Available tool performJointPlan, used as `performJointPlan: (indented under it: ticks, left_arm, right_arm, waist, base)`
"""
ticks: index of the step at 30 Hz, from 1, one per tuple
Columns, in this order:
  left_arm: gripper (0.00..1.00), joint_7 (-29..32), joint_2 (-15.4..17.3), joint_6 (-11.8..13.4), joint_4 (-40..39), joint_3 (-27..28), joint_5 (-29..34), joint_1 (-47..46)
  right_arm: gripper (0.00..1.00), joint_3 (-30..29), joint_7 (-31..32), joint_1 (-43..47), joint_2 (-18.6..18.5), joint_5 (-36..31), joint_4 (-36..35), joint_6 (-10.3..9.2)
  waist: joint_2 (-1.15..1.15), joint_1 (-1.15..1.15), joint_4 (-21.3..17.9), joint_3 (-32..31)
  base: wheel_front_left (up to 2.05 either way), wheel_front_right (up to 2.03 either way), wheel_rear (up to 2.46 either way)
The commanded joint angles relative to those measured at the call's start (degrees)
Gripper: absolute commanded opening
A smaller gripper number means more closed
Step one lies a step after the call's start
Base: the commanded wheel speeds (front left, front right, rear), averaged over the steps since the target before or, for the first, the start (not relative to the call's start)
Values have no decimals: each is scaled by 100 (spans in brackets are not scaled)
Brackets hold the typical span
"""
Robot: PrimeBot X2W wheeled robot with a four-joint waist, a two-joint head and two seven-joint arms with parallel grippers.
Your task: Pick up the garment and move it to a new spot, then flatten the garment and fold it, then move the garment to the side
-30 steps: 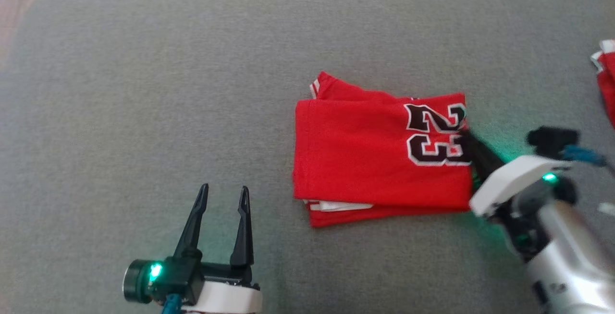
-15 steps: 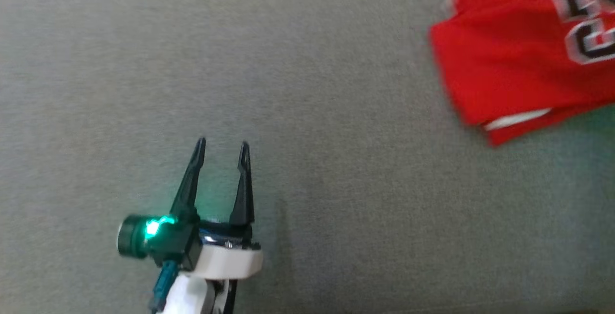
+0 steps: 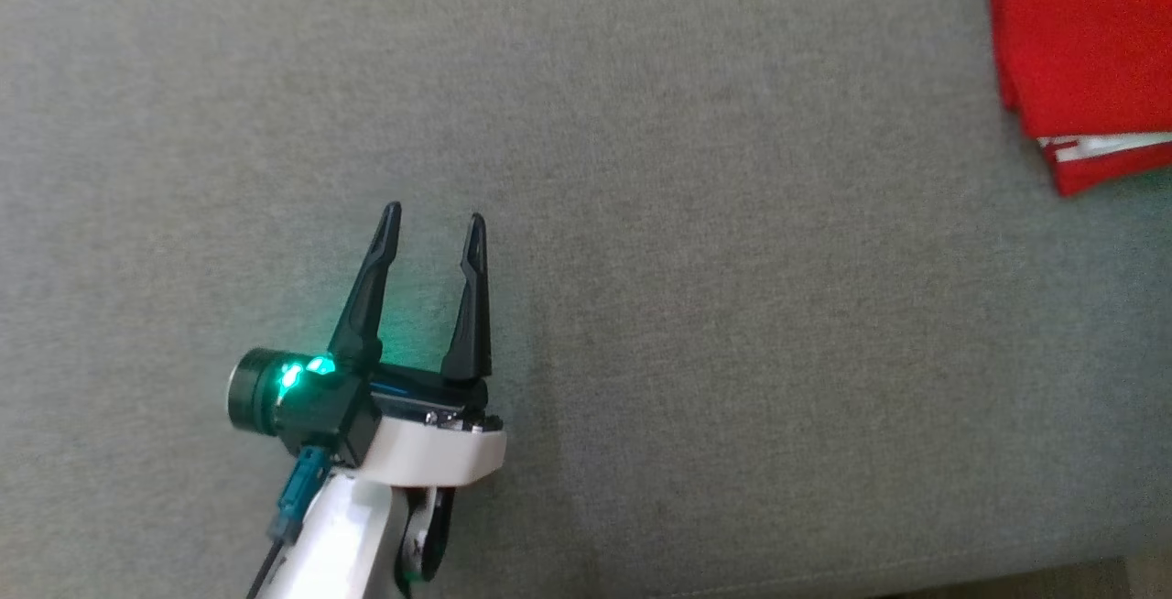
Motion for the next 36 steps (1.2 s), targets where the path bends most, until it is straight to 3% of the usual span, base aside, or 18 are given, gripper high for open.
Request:
performJointPlan:
  ticks: [1,6,7,12,17,24,30,36]
  left_arm:
    - [100,-52,-15,-4,-126,96,-67,12]
    - [100,-52,-15,86,3,72,-54,245]
    - [100,-52,-15,86,3,72,-54,245]
    - [100,-52,-15,167,96,48,216,585]
    - [100,-52,-16,322,-20,232,213,1082]
    - [100,-52,-16,456,-205,421,333,1621]
    - [100,-52,-13,442,-196,492,450,1932]
    - [100,-52,-13,391,-150,555,479,2020]
  right_arm:
    - [100,112,-153,349,185,-125,-226,-5]
    - [100,719,-755,1032,1360,-358,-240,-5]
    - [100,719,-755,1032,1360,-358,-240,-5]
    - [100,1169,-1837,1631,2171,-398,2,-5]
    - [100,1165,-2081,2295,2670,-544,-293,-5]
    - [100,858,-2086,3558,2840,-689,-1217,-5]
    - [100,602,-2087,4348,3006,-856,-1395,-5]
    - [100,502,-2088,4470,3106,-891,-1428,-5]
  waist:
    - [0,0,122,-363]
    - [0,0,252,-1133]
    - [0,0,252,-1133]
    - [0,0,439,-1854]
    - [0,0,578,-2515]
    - [0,0,777,-3000]
    - [0,0,893,-3197]
    - [0,0,869,-3252]
  base:
    - [0,0,0]
    - [0,0,0]
    - [0,0,0]
    - [0,0,0]
    - [0,0,0]
    - [0,0,0]
    - [0,0,0]
    - [0,0,0]
